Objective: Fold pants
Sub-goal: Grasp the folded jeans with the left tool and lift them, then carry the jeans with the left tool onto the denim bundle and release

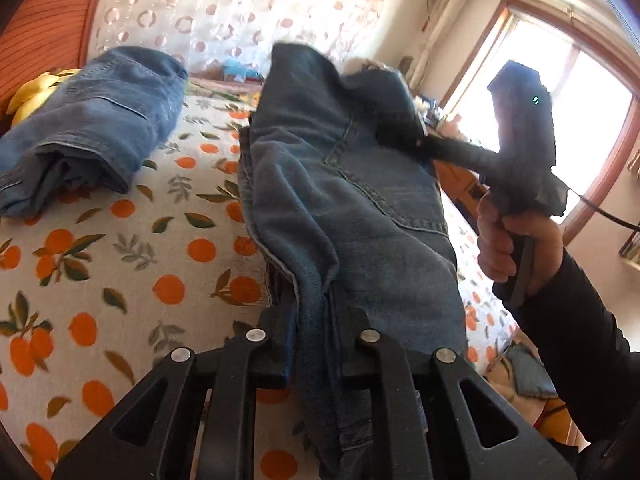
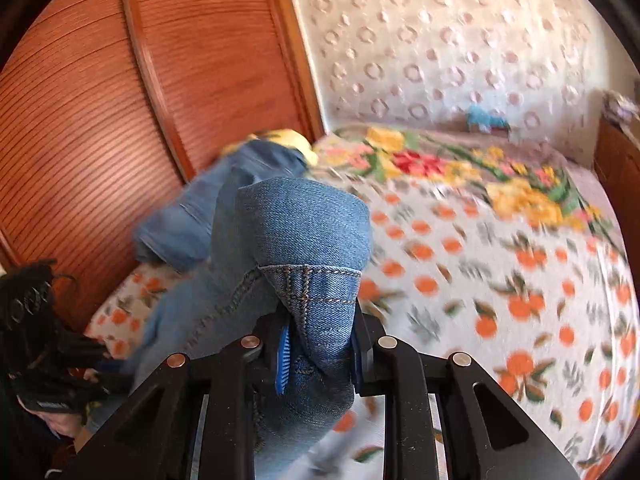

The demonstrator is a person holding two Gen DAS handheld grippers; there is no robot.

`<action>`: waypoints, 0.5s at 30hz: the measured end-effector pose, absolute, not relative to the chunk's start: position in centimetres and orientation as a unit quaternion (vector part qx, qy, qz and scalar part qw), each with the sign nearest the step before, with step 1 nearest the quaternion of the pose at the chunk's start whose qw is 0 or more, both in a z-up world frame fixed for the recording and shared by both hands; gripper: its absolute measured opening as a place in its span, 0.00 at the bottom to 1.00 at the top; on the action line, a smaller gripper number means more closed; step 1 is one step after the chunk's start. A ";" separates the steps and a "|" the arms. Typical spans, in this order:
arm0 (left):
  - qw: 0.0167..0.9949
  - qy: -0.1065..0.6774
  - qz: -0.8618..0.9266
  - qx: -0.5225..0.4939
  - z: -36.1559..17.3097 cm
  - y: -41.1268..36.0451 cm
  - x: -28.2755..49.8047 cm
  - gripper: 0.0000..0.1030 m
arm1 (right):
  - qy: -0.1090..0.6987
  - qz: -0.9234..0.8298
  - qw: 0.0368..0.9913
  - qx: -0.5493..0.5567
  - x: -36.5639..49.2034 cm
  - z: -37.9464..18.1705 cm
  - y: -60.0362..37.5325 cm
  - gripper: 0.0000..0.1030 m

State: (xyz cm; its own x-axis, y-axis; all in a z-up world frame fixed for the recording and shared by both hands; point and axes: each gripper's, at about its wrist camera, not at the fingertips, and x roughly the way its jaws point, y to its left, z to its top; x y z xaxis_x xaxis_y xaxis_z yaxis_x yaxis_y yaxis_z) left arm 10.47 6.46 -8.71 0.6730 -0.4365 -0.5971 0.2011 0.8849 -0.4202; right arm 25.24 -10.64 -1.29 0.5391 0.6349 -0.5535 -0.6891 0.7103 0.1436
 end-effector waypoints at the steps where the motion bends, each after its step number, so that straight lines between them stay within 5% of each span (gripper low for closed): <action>1: 0.904 0.355 -0.173 -0.166 -8.3 6.9 10.1 0.14 | 0.287 0.384 0.876 -0.053 24.8 -0.3 -9.9 0.22; 15: 0.955 0.258 -0.076 -0.126 2.4 19.3 10.3 0.14 | 0.194 0.466 0.861 -0.061 26.5 10.7 2.7 0.22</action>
State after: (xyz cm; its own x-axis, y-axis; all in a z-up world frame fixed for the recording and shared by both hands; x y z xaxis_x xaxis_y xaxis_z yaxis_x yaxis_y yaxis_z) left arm 10.31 19.28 2.39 0.8548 -0.2109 -0.4741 0.0808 0.9567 -0.2798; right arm 26.55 2.75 10.68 0.4904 0.7790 -0.3907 -0.8264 0.5580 0.0752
